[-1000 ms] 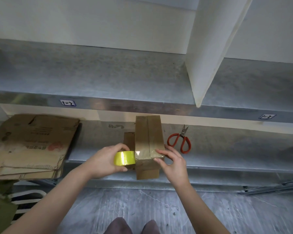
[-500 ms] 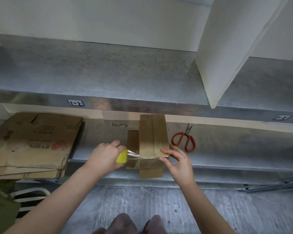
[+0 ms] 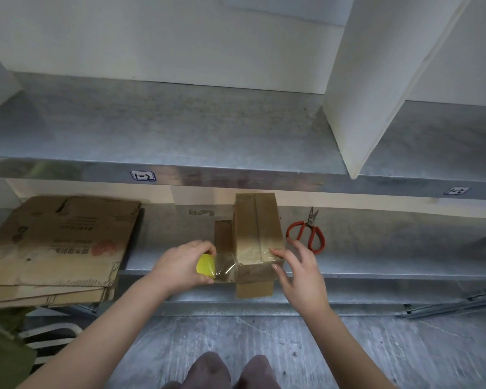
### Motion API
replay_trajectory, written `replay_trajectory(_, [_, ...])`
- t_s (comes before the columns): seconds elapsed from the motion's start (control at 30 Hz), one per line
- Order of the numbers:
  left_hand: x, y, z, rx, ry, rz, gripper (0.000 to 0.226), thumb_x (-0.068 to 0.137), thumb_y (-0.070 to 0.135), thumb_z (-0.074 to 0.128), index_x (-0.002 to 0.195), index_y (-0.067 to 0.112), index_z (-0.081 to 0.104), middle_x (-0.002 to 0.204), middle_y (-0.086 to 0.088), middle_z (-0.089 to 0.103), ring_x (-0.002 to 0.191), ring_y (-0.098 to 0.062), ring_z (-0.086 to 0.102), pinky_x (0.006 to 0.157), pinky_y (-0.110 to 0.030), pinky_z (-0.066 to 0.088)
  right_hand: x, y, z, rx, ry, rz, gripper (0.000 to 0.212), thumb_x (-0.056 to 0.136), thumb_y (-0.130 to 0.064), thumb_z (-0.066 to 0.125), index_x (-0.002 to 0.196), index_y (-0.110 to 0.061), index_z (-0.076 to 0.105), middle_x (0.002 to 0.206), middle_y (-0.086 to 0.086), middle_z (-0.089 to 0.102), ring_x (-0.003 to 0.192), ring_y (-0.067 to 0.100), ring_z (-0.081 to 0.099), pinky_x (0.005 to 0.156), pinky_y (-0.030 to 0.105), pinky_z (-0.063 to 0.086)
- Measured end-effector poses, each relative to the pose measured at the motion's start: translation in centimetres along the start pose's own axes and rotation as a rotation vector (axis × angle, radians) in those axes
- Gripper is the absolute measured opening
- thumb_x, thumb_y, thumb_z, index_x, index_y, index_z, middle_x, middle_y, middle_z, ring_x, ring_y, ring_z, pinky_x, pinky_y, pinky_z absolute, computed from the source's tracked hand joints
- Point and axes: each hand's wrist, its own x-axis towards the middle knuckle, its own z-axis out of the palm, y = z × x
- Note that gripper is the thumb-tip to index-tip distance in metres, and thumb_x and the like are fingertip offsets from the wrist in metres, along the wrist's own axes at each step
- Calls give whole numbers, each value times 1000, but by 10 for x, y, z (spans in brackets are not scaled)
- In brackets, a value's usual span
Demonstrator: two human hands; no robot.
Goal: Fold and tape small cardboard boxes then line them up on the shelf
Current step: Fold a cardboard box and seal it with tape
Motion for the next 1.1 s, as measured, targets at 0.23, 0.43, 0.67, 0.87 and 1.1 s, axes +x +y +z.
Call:
replay_trajectory(0.23, [5, 5, 4, 52, -10, -19, 44, 73, 49, 75, 109, 43, 51, 115, 16, 51, 109, -13, 54, 81, -30, 45, -11, 3, -4, -104, -11, -40, 34, 96, -35, 57, 130, -41, 53, 149, 1, 39, 138, 23, 36, 103, 45, 46])
replay_trajectory(0.43, [5, 18, 11, 2, 69, -96, 48, 68, 50, 78, 99, 40, 42, 110, 18, 53, 98, -13, 55, 72, -30, 43, -8, 27, -19, -81, -20, -113, 41, 101, -50, 29, 139, -47, 42, 151, -3, 37, 142, 21, 26, 113, 40, 26])
replay_trajectory(0.67, [4, 28, 14, -21, 61, -166, 46, 69, 50, 78, 98, 40, 43, 108, 17, 53, 99, -12, 54, 78, -30, 45, 31, 106, -12, -213, -134, 25, 48, 101, -43, 29, 143, -26, 44, 155, 2, 36, 148, 20, 19, 114, 49, 31])
replay_trajectory(0.87, [0, 29, 19, -25, 70, -191, 48, 67, 52, 79, 97, 42, 43, 103, 22, 51, 94, -8, 53, 70, -27, 38, 62, 127, 24, -357, -407, 126, 55, 102, -45, 30, 154, -29, 19, 163, 2, 14, 149, 26, 11, 117, 43, 27])
replay_trajectory(1.1, [-6, 36, 29, -94, 40, -244, 47, 65, 51, 79, 95, 41, 44, 102, 19, 55, 97, -10, 53, 81, -32, 46, 67, 120, 25, -391, -339, 135, 41, 100, -42, 37, 135, -26, 49, 140, 6, 45, 136, 29, 34, 99, 40, 44])
